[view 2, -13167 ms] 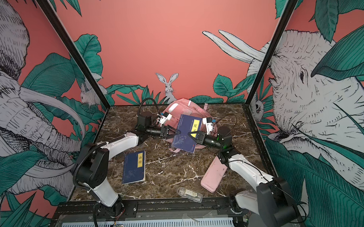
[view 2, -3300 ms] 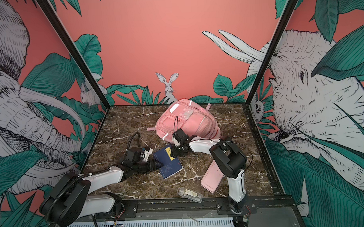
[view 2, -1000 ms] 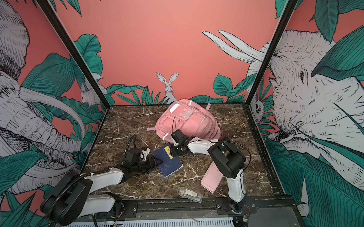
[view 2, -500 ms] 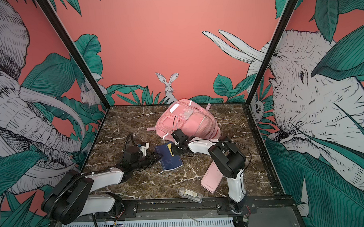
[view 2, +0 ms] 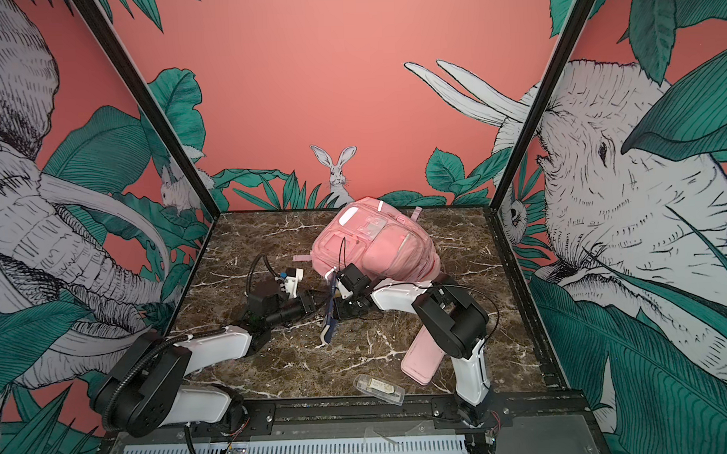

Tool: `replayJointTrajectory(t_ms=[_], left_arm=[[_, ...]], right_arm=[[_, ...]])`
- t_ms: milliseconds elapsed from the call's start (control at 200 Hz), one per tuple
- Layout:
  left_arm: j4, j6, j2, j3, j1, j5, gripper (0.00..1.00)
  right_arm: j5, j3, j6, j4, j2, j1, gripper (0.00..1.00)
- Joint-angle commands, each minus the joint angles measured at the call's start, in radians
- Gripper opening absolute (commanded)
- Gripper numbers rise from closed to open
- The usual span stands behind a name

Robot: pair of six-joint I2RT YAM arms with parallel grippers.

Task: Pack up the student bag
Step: 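Lift the book upright with the right gripper while the left gripper steadies it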

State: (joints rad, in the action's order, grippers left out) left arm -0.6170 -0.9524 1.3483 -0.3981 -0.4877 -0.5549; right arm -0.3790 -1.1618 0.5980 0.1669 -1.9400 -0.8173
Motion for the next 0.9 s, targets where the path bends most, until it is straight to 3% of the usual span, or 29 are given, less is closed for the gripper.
replayJointTrajectory(t_ms=[0, 155, 480, 585, 715, 895], left_arm=[[0.335, 0.121, -0.066, -0.023, -0.007, 0.030, 0.53], [0.563, 0.249, -0.127, -0.069, -0.005, 0.059, 0.66], [0.602, 0.326, -0.108, -0.086, -0.001, 0.043, 0.68], [0.672, 0.383, -0.108, -0.110, -0.001, 0.078, 0.65], [0.718, 0.423, -0.115, -0.134, 0.010, 0.099, 0.52], [0.819, 0.491, -0.144, -0.181, 0.064, 0.111, 0.50]], right_arm=[[-0.009, 0.055, 0.001, 0.121, -0.048, -0.024, 0.26], [-0.017, 0.042, -0.001, 0.121, -0.056, -0.025, 0.26], [-0.023, 0.025, -0.001, 0.129, -0.067, -0.024, 0.27], [-0.024, 0.026, -0.002, 0.129, -0.067, -0.026, 0.27], [-0.020, 0.017, -0.010, 0.145, -0.061, -0.025, 0.27], [-0.009, 0.004, -0.023, 0.173, -0.045, -0.025, 0.32]])
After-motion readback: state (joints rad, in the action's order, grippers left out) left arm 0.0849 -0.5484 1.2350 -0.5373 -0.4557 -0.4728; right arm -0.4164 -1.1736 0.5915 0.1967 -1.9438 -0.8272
